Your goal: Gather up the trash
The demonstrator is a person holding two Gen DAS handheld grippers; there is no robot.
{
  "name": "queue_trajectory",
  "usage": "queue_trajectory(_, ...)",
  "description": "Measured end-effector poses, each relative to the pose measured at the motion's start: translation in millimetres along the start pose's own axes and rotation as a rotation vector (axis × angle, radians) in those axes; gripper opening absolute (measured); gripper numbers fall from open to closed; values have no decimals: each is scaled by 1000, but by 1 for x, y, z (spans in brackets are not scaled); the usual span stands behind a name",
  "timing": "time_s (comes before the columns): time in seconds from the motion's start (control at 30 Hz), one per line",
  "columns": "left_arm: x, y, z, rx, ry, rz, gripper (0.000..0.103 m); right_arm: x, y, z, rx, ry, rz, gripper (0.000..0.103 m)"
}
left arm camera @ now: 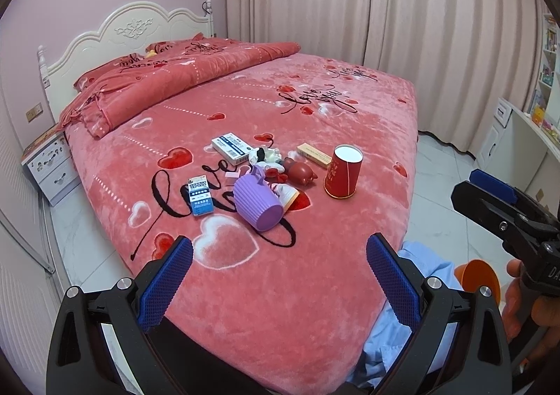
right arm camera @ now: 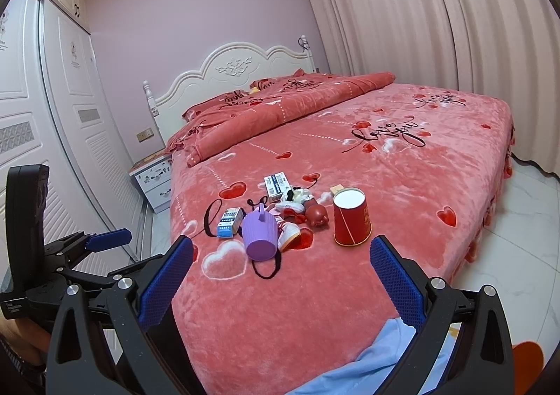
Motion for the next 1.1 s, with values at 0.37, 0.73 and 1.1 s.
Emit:
queue_trajectory(0.37, -1, 5, -5, -26, 8, -18, 98, 0, 0, -4, -22, 0, 1, 98)
queue_trajectory(0.73, -9, 11, -28, -87, 24, -53, 98, 12, 9, -20, -35, -11, -7, 98)
queue_trajectory(1.1, -23, 16, -65, -167, -23, -61, 98, 16, 14, -59, -101, 46, 20, 98)
Point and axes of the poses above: each gripper's, at about its wrist camera, not at the fingertips, and z roughly against the way its jaws point, x to its right, y to its top, the point moved 9 cm from there along -z, roughly the way its jaws point
